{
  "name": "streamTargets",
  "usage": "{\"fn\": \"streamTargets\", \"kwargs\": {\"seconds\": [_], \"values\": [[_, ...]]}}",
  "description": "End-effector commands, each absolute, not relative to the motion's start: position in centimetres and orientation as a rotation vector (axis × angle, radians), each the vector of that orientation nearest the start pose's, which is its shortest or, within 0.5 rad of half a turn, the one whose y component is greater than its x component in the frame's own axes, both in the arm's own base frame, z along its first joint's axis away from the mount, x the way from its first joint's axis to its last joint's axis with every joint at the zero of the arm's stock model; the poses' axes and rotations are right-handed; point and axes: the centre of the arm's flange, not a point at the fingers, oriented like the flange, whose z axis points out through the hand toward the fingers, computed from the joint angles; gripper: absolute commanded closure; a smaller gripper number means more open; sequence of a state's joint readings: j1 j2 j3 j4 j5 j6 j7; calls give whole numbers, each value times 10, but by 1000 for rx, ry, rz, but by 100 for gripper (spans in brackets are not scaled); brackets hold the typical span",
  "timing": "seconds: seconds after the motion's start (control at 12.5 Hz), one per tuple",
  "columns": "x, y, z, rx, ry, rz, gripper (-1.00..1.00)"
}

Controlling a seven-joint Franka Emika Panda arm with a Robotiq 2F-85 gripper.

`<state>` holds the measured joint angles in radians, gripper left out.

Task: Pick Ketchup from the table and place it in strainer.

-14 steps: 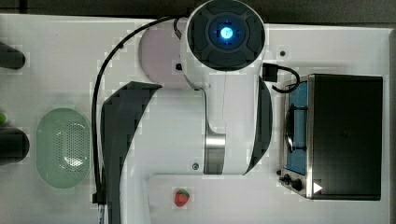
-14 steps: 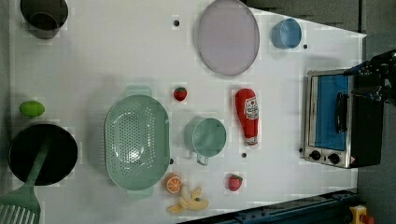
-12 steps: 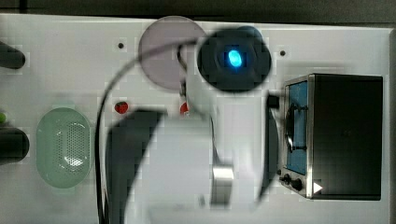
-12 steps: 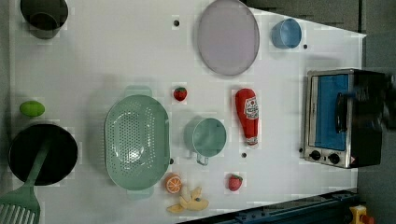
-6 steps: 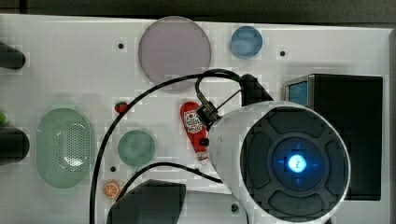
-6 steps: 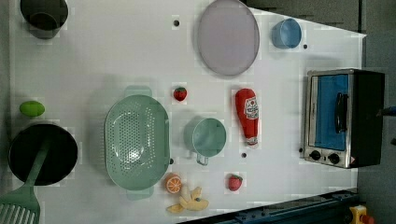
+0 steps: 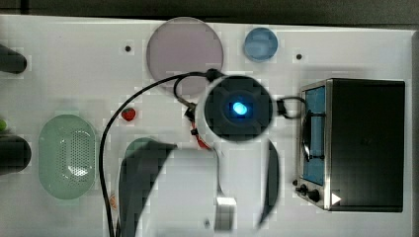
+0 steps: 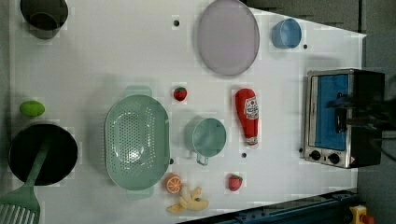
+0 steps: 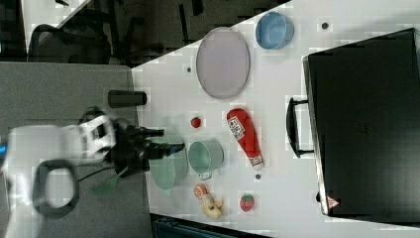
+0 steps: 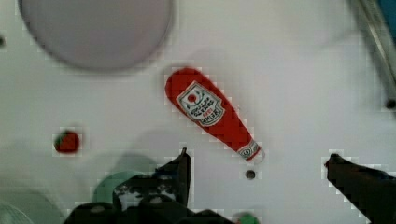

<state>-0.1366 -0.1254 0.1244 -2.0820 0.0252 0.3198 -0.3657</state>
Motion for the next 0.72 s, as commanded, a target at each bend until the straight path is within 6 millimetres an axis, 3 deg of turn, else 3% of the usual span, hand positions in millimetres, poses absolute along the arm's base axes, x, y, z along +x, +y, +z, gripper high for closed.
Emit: {"fn": "streamTargets", "kwargs": {"seconds": [0.08, 0.4, 0.72], "values": [[505, 2, 436, -3126, 129, 124, -100], [504, 4, 376, -3110, -268, 54, -100], [503, 5, 310, -3107, -307, 74, -100]]}}
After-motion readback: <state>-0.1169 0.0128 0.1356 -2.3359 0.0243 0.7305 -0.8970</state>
